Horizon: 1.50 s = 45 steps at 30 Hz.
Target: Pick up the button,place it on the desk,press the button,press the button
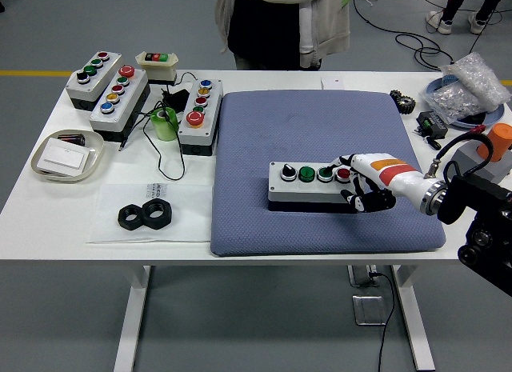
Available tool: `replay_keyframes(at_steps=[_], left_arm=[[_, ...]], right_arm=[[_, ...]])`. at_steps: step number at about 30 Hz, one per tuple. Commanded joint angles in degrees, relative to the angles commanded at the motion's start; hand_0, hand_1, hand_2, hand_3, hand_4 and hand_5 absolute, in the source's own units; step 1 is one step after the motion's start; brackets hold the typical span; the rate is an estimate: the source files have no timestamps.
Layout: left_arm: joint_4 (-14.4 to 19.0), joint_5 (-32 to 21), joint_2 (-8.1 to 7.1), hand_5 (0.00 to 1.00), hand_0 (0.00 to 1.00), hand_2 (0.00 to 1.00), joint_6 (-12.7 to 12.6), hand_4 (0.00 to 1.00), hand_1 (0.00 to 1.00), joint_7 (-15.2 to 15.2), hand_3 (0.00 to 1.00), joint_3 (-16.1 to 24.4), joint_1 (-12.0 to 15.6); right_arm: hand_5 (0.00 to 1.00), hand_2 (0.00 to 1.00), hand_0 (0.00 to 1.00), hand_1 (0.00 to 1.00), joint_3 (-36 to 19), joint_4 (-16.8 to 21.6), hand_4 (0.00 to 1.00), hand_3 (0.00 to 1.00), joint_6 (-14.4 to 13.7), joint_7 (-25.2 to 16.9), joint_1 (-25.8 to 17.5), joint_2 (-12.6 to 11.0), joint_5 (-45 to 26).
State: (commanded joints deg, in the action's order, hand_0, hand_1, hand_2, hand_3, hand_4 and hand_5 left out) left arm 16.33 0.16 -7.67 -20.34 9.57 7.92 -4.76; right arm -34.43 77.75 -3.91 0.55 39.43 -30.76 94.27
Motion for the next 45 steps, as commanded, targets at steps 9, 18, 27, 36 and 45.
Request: replay_keyframes(at_steps=[9, 18, 27, 36, 45], left_arm=[[-0.02, -0.17, -0.03, 0.998, 0.778, 0.894, 0.05, 0.575, 0.816, -0.06, 0.817, -0.09, -0.08], [-0.06, -0.26, -0.06, 0.998, 0.778, 0.894, 0.09, 0.575, 0.816, -0.14, 0.813, -0.15, -0.13], [-0.21, 0.27, 0.06, 0.998, 0.778, 0.894, 0.12, 0.576, 0.816, 0.07, 0.813, 0.33, -0.13], [-0.31, 1.07, 0.20, 0.998, 0.776, 0.895, 0.03, 0.576, 0.816, 0.31, 0.813, 0.92, -0.03], [-0.27, 1.23, 0.16, 0.998, 0.776, 0.894, 0.01, 0.577, 0.816, 0.33, 0.814, 0.93, 0.03]], right_arm=[[0.002, 0.520, 0.484, 0.439, -10.25, 2.91, 0.546, 0.938, -7.26, -4.05, -3.03, -1.61, -13.41], [0.002, 0.828, 0.872, 0.751, -22.71, 2.23, 0.620, 0.950, -15.26, -10.34, -7.67, -2.31, -35.01], [0.092, 0.851, 0.881, 0.778, -31.73, -1.46, 0.624, 0.868, -18.71, -11.26, -11.12, -2.02, -56.61], [0.123, 0.848, 0.882, 0.778, -34.66, -4.81, 0.624, 0.866, -19.43, -10.71, -13.57, -1.19, -78.45], [0.150, 0.843, 0.882, 0.779, -35.58, -5.86, 0.617, 0.861, -19.61, -10.22, -14.35, -1.09, -81.77]])
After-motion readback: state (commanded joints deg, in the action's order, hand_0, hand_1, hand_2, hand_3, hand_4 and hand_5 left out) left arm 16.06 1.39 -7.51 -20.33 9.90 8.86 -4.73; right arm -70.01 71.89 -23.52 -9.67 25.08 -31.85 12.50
